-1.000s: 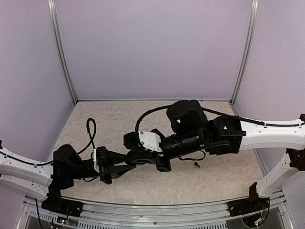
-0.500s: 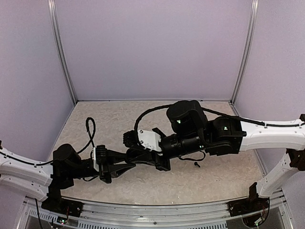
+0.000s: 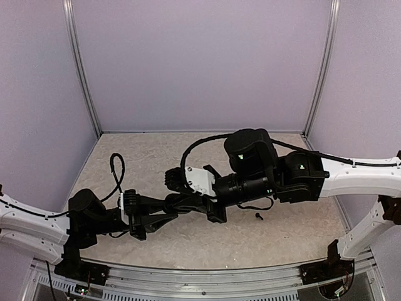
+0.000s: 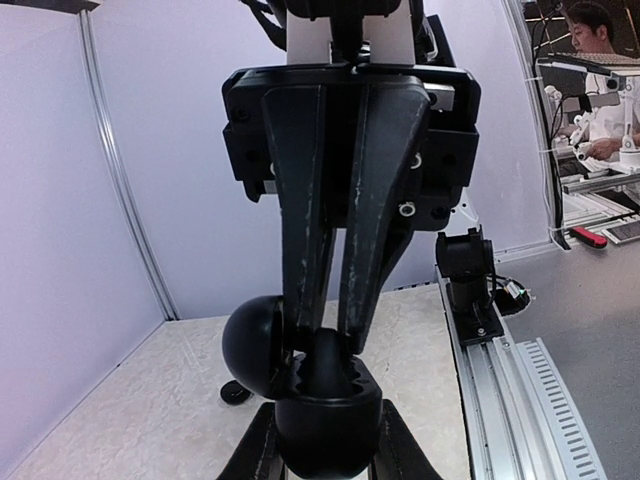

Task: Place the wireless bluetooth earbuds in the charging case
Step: Adjust the left earbud in the left side groove of the charging case.

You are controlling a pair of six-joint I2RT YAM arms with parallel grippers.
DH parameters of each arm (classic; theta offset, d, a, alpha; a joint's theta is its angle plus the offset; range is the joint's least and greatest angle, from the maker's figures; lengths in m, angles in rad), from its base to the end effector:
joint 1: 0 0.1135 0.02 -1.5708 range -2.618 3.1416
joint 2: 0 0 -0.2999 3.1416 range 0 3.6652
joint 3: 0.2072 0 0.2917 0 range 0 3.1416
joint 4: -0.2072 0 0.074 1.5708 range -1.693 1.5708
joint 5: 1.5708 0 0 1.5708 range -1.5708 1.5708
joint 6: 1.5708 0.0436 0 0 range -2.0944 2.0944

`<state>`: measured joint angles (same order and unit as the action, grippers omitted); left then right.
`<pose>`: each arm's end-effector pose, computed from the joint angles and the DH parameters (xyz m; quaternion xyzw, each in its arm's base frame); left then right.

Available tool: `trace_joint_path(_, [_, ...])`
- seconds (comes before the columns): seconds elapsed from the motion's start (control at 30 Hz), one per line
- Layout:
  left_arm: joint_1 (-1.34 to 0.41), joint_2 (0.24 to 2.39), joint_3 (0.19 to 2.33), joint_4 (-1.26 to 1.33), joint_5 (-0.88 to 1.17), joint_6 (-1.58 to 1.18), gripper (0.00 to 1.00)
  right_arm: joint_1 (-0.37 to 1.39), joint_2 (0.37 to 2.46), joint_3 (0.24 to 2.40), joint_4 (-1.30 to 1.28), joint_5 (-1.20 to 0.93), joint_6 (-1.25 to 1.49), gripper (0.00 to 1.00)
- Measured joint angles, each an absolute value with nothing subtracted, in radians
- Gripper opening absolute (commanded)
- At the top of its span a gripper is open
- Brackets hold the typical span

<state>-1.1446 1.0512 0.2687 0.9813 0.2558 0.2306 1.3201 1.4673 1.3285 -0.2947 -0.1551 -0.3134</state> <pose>0.0849 -0.2137 0.2381 0.4750 0.4229 -0.4112 0.6531 0.0893 0.3759 0.3826 -0.6409 0.5447 0.3162 0.4388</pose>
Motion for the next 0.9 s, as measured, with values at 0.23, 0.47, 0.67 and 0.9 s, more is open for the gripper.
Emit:
trace_joint_path(0.23, [-1.142,1.054,0.269,0.983,0.258,0.231,0.01,1.320,1.467,1.328,-0.295,-0.145,-0.314,0.01])
trace_joint_path(0.47, [-1.139,1.054,0.269,0.978,0.257,0.231,0.01,1.320,1.470,1.328,-0.296,-0.136,-0.316,0.00])
trace_joint_path(0.67, [-1.135,1.054,0.269,0.941,0.253,0.231,0.01,1.320,1.481,1.329,-0.317,-0.121,-0.317,0.01])
trace_joint_path(0.9, [-1.133,1.054,0.269,0.918,0.249,0.231,0.01,1.320,1.488,1.331,-0.333,-0.103,-0.314,0.13])
